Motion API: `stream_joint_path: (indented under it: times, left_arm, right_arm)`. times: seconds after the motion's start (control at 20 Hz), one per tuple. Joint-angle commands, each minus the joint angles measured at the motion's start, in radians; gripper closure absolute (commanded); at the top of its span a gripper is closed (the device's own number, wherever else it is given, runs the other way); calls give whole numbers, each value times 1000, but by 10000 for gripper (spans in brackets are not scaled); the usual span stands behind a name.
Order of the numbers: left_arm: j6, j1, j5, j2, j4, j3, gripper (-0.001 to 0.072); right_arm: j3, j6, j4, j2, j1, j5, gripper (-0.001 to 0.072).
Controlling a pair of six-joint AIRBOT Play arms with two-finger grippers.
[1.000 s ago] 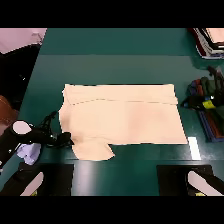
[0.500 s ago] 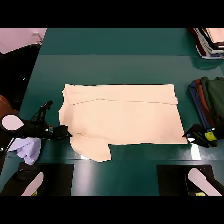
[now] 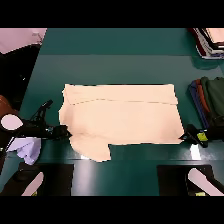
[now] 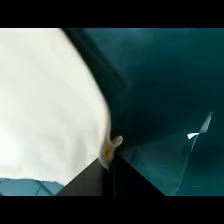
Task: Fold the shirts.
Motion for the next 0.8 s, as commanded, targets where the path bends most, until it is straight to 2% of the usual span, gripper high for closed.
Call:
stream_joint_path:
  times: [0.0, 0.1, 0.2, 0.3, 0.45, 0.6, 0.75]
  left_arm:
    - [6, 0, -114, 39, 83, 35, 687]
    - [-43, 0, -181, 121, 151, 63, 687]
    - [-63, 0, -259, 182, 143, 97, 687]
    - [-71, 0, -282, 181, 136, 149, 687]
    - [-50, 0, -156, 95, 138, 230, 687]
    - [46, 0, 18, -103, 154, 325, 686]
    - [67, 0, 164, -350, 193, 476, 685]
  right_arm:
    - [39, -22, -50, 10, 85, 64, 696]
    - [84, -18, -133, 102, 121, 151, 697]
    - [131, -16, -191, 203, 138, 242, 697]
    - [186, -8, -184, 264, 148, 253, 697]
    - [280, -6, -182, 223, 212, 192, 698]
    - [411, 12, -182, 54, 300, 101, 698]
    - [590, 21, -180, -151, 336, 52, 697]
